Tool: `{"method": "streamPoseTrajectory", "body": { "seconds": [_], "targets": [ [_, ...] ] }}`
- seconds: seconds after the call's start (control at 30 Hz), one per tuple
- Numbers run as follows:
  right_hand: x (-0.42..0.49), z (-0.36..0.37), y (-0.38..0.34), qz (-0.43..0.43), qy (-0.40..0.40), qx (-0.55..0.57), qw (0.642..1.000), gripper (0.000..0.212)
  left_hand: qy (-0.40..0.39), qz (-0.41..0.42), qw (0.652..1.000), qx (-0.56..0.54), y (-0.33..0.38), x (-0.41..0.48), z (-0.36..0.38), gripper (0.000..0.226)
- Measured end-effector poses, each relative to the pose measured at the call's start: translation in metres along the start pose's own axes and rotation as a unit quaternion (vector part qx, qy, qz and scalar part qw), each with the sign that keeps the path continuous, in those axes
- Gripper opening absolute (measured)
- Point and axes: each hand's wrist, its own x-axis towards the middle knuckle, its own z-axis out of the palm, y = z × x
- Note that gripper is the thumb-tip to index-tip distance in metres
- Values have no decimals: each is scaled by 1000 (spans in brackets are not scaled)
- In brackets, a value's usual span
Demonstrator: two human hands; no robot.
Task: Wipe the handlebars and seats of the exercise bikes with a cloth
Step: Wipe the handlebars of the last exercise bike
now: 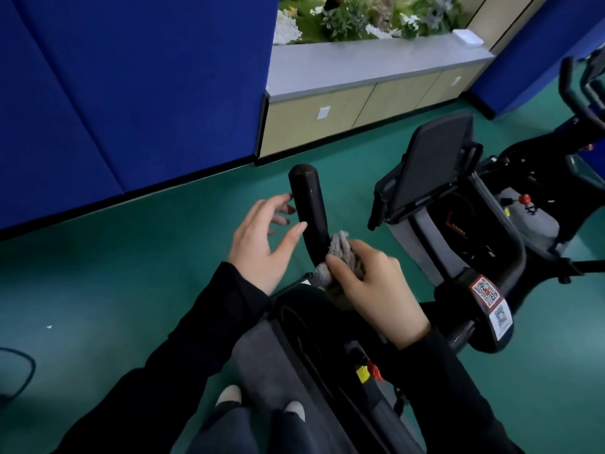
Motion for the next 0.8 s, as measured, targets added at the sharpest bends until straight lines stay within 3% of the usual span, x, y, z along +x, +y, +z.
{"method": "streamPoseTrajectory", "body": {
  "seconds": [0.13,0.27,0.37,0.43,0.5,0.57,0.67,0.73,0.8],
  "targets": [
    [15,13,-8,36,16,23,999,13,-1,-46,997,-66,4,-2,8,46],
    [12,0,7,103,-52,55,992,17,-11,-92,989,-115,6,-1,13,51],
    [6,-12,22,178,-122,173,961,19,-14,-104,987,-118,3,0,15,54],
    [8,-13,20,217,-135,268,929,20,-10,-95,989,-117,3,-1,17,54],
    [15,-11,16,229,-131,297,918,23,-8,-86,988,-126,2,-1,18,52],
    [20,-9,12,219,-132,254,933,27,-9,-86,987,-133,0,-2,19,52],
    [9,-14,15,166,-148,99,970,23,-14,-86,990,-107,0,-3,18,57],
    [-6,-17,19,146,-133,27,980,27,-7,-39,998,-45,2,-7,14,64],
    [-17,-16,19,131,-110,8,985,16,15,51,997,50,3,-14,7,68]
  ]
}}
